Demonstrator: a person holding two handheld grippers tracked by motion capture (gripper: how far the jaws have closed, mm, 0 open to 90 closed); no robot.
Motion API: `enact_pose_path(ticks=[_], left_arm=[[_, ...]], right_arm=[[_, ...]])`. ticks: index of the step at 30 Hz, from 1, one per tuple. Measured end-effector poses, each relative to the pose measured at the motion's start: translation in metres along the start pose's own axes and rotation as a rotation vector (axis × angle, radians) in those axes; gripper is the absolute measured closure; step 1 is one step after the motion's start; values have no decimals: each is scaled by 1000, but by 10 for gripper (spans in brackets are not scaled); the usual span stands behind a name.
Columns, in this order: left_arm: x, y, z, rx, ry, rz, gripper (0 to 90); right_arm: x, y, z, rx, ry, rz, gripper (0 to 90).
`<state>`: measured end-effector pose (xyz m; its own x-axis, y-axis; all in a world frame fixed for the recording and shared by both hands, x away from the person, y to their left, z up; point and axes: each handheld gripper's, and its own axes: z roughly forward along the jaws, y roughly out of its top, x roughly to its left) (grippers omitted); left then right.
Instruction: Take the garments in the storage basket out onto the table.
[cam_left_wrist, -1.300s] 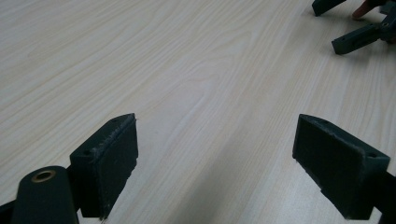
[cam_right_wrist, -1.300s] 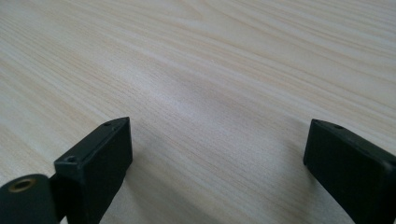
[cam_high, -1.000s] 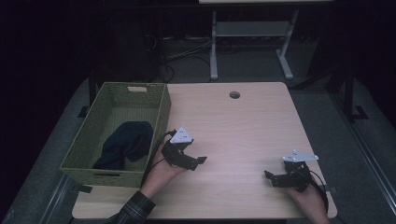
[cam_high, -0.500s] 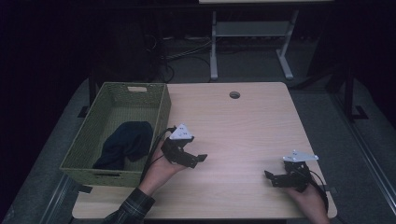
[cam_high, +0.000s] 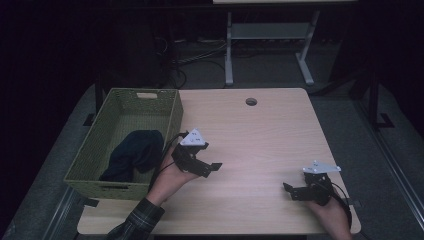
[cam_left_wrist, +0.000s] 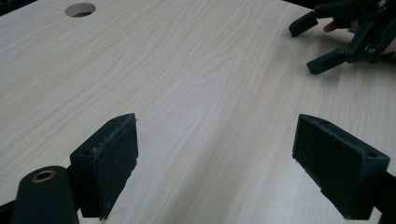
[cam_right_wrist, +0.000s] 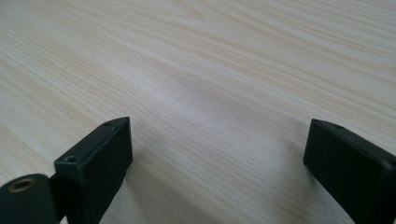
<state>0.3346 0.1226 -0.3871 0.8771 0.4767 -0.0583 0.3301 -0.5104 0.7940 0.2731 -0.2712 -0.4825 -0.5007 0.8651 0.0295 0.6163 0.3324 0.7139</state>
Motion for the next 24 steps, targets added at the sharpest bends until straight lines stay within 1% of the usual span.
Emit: enact_pose_path(ticks=[6, 9, 13, 19, 20, 21, 23, 24], left_arm=[[1, 3, -1, -10, -18, 5, 137], [3, 6, -2, -10, -22, 18, 137], [6, 9, -8, -21, -29, 21, 137], [11, 10, -14, -41, -45, 27, 139], [11, 11, -14, -36, -50, 26, 139], [12, 11, -14, -29, -54, 34, 139], [12, 13, -17, -28, -52, 41, 139], [13, 14, -19, -33, -54, 38, 139]], right_arm=[[0, 0, 0, 0, 0, 0, 75], [0, 0, 0, 0, 0, 0, 75], [0, 0, 0, 0, -1, -1, 76], [0, 0, 0, 0, 0, 0, 76], [0, 0, 0, 0, -1, 0, 76], [0, 0, 0, 0, -1, -1, 76], [0, 0, 0, -1, -1, -2, 76], [0, 0, 0, -1, -1, -1, 76]])
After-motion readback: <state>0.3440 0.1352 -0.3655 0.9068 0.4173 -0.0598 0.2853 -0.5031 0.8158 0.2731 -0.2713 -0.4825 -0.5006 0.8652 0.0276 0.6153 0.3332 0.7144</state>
